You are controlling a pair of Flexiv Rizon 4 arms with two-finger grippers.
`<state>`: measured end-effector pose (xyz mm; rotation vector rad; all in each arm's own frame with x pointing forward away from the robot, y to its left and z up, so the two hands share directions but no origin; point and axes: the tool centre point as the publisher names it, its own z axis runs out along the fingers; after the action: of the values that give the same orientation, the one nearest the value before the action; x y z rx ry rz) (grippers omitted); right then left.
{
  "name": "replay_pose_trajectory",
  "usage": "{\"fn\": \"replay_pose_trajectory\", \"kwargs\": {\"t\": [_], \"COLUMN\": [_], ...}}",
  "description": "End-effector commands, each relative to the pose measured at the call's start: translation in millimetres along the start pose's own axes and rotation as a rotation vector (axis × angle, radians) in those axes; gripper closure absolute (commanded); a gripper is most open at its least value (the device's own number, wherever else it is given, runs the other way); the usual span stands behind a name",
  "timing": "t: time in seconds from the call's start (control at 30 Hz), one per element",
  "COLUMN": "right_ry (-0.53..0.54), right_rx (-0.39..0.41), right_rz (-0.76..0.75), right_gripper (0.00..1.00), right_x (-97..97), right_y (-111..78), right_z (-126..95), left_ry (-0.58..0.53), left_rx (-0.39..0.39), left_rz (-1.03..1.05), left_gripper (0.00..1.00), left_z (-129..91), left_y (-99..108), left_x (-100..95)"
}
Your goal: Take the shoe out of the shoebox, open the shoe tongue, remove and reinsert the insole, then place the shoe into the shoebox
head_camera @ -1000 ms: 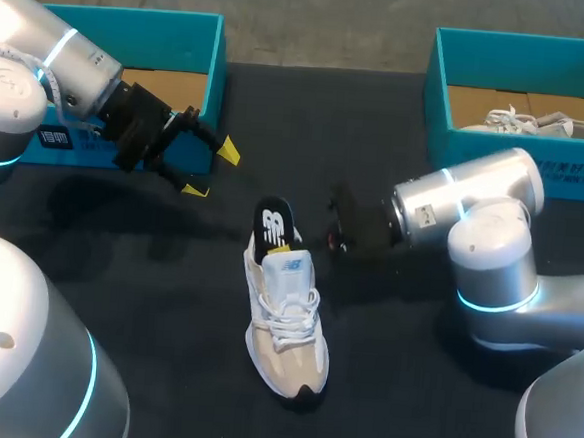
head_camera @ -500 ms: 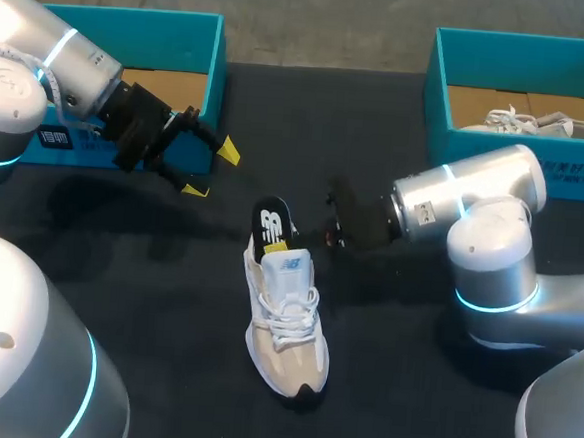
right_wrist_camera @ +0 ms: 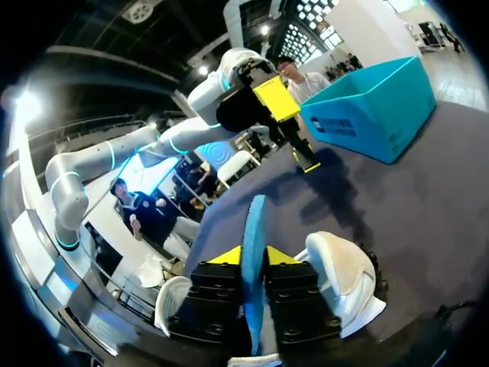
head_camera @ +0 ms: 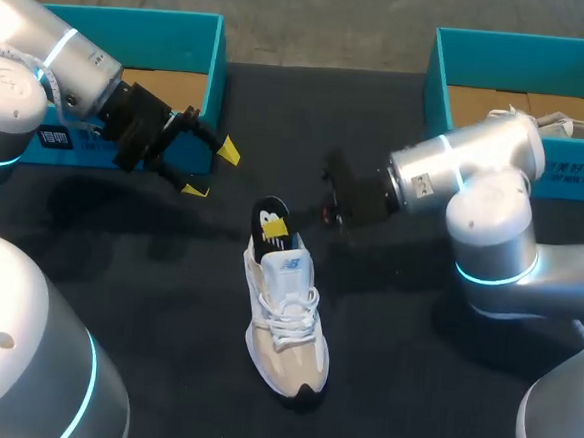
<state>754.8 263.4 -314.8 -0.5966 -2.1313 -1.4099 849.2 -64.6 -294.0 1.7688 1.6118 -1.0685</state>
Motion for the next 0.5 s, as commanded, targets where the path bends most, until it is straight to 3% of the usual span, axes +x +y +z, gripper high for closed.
{"fn": "replay_pose_trajectory", "kwargs": {"t": [0.03, 0.5], "right_ry": [0.003, 0.020], "right_rx": [0.014, -0.005], "right_rz": [0.010, 0.079], "right_gripper": [1.00, 1.00], "right_x": [-3.7, -4.9], "right_y": [-0.2, -33.0], "right_z": [3.0, 12.7], "left_ry": [0.002, 0.002], "left_rx": [0.000, 0.000], "left_rz": [0.000, 0.000], "left_gripper": [0.00, 0.00], "left_z": [0.0, 0.0], "left_y": [-0.1, -0.1], "left_x": [-0.3, -0.3]}}
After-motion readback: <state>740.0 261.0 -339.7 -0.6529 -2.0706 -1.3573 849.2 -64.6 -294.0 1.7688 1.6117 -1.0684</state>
